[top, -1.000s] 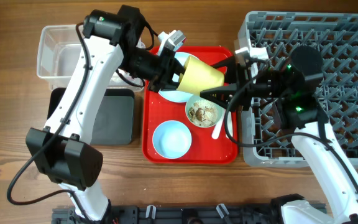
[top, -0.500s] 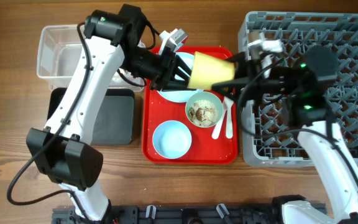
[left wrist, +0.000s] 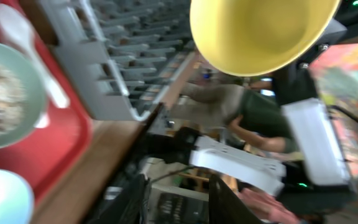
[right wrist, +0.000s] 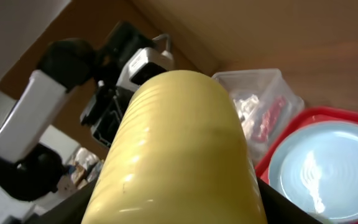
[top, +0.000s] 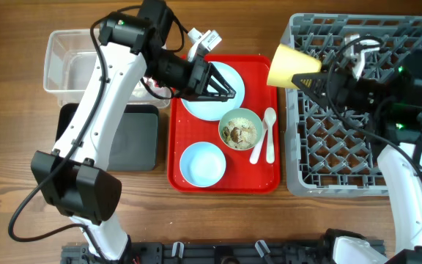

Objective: Sort waste into correct bins and load items into the dishwasher rack

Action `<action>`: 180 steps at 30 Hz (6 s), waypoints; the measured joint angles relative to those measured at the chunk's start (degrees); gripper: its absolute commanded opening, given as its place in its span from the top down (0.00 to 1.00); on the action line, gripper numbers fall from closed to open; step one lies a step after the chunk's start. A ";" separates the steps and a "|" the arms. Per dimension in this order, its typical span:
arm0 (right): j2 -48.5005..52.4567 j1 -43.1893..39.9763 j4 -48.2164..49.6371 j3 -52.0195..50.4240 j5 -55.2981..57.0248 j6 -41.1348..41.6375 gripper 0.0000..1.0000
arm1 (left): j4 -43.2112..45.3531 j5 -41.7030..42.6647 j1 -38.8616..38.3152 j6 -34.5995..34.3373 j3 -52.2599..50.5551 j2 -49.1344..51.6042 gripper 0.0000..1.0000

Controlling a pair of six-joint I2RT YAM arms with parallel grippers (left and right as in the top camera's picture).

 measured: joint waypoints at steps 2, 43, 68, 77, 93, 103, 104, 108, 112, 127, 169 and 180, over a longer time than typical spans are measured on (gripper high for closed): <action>-0.28 -0.04 -5.55 0.04 2.93 -1.92 0.59 | 0.61 -2.16 0.00 0.02 0.00 0.00 0.66; 1.09 -0.02 -85.57 15.06 68.17 -13.77 0.56 | 5.16 -30.71 0.00 0.00 0.00 0.00 0.52; 7.21 9.42 -80.35 10.60 74.38 -6.93 0.34 | 5.18 -30.73 0.00 0.00 0.00 0.00 0.50; 7.39 9.42 -79.25 10.60 74.73 -6.82 0.24 | 5.16 -30.73 0.00 0.00 0.00 0.00 0.50; 7.45 9.42 -80.72 19.71 71.52 -9.75 0.28 | 5.22 -30.73 0.00 -0.02 0.00 0.00 0.51; 3.87 15.78 -75.89 26.51 64.13 -11.69 0.33 | 8.72 -31.19 0.79 -5.51 0.00 0.00 0.54; 3.82 17.53 -75.21 26.51 63.93 -11.30 0.34 | 8.85 -31.19 1.25 -6.10 0.00 -0.02 0.54; 3.91 23.32 -73.09 26.51 64.13 -8.39 0.35 | 9.18 -32.85 3.28 -8.22 0.00 -0.44 0.54; 4.35 27.93 -71.67 26.51 65.92 -4.50 0.37 | 9.49 -37.24 4.70 -10.80 0.00 -2.14 0.53; 12.87 35.08 -69.29 26.60 75.19 4.79 0.32 | 10.21 -52.48 3.63 -20.00 0.00 -6.43 0.51; -3.04 -1.88 -78.51 32.70 73.85 -12.07 0.21 | 22.77 -62.40 -31.54 -24.74 -0.02 20.50 0.70; -3.04 -1.88 -78.51 32.70 73.85 -12.74 0.21 | 25.51 -66.31 -33.48 -26.49 -3.34 20.52 0.74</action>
